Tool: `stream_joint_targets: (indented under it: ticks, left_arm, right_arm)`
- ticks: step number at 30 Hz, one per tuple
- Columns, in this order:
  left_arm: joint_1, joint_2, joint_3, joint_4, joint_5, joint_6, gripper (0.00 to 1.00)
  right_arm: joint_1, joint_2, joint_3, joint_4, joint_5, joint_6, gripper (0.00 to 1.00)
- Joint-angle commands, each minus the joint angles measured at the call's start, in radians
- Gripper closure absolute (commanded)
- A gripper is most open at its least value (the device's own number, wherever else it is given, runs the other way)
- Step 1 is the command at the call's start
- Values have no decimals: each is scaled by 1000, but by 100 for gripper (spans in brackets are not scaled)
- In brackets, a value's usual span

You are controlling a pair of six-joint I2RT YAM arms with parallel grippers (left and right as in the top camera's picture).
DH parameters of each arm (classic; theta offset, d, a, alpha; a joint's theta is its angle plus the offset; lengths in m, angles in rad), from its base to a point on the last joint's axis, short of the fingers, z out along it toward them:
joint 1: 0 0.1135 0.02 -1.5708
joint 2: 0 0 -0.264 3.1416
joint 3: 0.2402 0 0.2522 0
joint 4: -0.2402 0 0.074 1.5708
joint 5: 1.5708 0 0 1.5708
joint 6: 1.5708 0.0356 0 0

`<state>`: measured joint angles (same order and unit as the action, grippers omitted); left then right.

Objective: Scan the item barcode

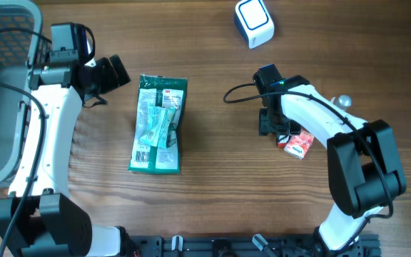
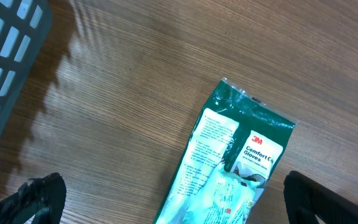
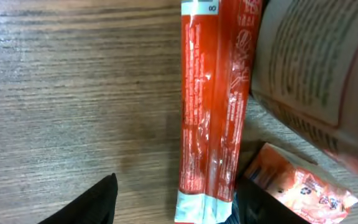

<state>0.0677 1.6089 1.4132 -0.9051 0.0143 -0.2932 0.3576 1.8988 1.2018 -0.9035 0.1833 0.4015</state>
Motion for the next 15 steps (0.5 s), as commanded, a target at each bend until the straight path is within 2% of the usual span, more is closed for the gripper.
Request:
stream_joint_targets:
  ticks: [1, 4, 7, 11, 15]
  left_arm:
    - [3, -9, 11, 2, 8, 1, 0]
    - [3, -9, 11, 2, 8, 1, 0]
    - [3, -9, 11, 2, 8, 1, 0]
    - [3, -9, 11, 2, 8, 1, 0]
    - [3, -9, 11, 2, 8, 1, 0]
  right_arm:
    - [34, -12, 68, -2, -96, -9, 38]
    - [85, -14, 116, 19, -208, -9, 38]
    - [158, -14, 120, 128, -397, -5, 38]
    - [236, -14, 120, 293, -511, 173, 36]
    - [298, -13, 120, 417, -511, 264, 13]
